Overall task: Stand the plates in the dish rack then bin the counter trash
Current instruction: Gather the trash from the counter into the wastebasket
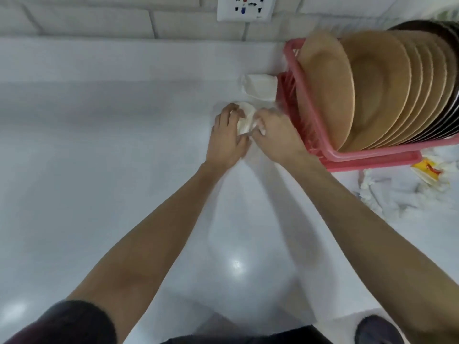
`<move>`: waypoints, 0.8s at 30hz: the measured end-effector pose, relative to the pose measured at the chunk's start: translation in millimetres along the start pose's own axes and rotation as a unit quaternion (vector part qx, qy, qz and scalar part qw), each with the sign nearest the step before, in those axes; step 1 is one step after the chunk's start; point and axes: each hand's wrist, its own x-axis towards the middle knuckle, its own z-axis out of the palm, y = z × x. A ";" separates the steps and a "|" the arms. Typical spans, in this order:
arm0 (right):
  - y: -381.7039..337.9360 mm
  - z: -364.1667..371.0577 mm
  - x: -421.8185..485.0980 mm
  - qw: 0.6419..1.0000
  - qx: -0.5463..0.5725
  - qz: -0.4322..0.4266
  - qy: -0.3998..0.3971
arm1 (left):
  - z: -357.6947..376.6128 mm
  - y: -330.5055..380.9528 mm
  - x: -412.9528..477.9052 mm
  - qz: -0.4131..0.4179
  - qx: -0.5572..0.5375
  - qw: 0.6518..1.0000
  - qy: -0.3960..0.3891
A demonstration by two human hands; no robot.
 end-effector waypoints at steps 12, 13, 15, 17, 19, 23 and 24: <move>9.1 31.4 129.1 0.988 -0.133 0.063 -0.055 | 0.4 -13.7 5.9 -0.125 -0.149 0.968 0.160; 9.5 33.8 129.3 0.986 -0.147 0.055 -0.048 | 0.5 -14.2 6.8 -0.136 -0.153 0.965 0.164; 10.1 37.3 127.5 0.984 -0.174 0.032 -0.021 | 0.3 -14.2 7.6 -0.142 -0.160 0.962 0.172; 12.4 38.7 121.2 0.981 -0.196 0.004 0.002 | -0.2 -13.8 7.4 -0.139 -0.173 0.959 0.177; 16.2 40.4 111.0 0.977 -0.213 -0.025 0.016 | -0.9 -13.1 7.0 -0.141 -0.180 0.956 0.182; 19.1 43.1 83.6 0.971 -0.233 -0.053 0.016 | -4.6 -13.4 4.9 -0.144 -0.164 0.958 0.188; 19.0 43.2 74.8 0.970 -0.237 -0.056 0.019 | -4.9 -13.5 3.0 -0.137 -0.157 0.960 0.186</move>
